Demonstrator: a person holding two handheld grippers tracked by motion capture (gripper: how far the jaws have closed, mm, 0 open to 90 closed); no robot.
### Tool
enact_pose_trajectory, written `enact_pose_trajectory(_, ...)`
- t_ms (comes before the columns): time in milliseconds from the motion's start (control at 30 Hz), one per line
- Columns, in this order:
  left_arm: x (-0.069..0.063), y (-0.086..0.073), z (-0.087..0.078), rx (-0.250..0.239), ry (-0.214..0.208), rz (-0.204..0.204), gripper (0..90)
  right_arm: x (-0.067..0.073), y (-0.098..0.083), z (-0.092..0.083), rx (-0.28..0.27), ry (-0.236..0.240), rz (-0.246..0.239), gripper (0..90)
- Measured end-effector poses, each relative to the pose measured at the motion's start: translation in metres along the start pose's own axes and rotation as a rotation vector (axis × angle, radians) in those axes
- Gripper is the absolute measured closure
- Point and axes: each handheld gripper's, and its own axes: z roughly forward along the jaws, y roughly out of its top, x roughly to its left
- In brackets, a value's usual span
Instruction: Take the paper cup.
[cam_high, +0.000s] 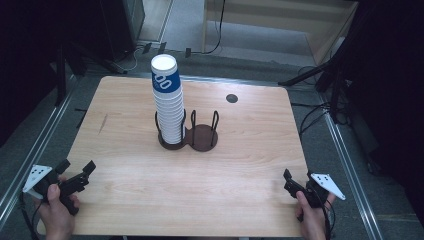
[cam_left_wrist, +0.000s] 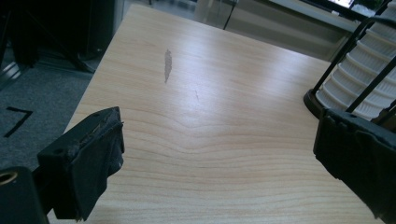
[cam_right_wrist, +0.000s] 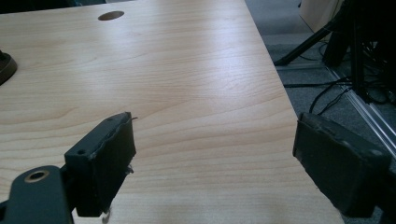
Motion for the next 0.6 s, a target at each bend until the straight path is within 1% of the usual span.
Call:
enact_pose_trajectory(100,-0.003,0.002,0.006,0.041,0.008,0.024,2.5,0.0,0.0,0.001,0.001,-0.005,0.01,13.1)
enact_pose_trajectory(167,-0.006,0.003,0.01,0.061,0.016,0.053,2.5,-0.002,0.001,0.003,0.0,-0.018,0.014,13.1)
enact_pose_trajectory(200,-0.009,0.003,0.012,0.079,0.019,0.074,2.5,-0.002,0.002,0.003,0.0,-0.021,0.017,13.0)
enact_pose_trajectory(233,-0.009,0.003,0.012,0.079,0.019,0.074,2.5,-0.002,0.002,0.003,0.0,-0.021,0.017,13.0)
enact_pose_trajectory(267,-0.011,0.003,0.013,0.089,0.02,0.095,2.5,-0.002,0.002,0.002,0.003,-0.029,0.027,13.1)
enact_pose_trajectory(367,-0.012,0.003,0.014,0.094,0.027,0.1,2.5,-0.002,0.002,0.002,0.003,-0.033,0.025,13.1)
enact_pose_trajectory(467,-0.01,0.004,0.015,0.103,0.022,0.086,2.5,-0.001,0.003,0.003,0.007,-0.046,0.029,13.2)
enact_pose_trajectory(500,-0.009,0.004,0.015,0.108,0.019,0.081,2.5,-0.001,0.003,0.003,0.005,-0.053,0.021,13.2)
enact_pose_trajectory(600,-0.008,0.005,0.017,0.107,0.012,0.065,2.5,0.001,0.003,0.002,0.003,-0.067,0.018,13.4)
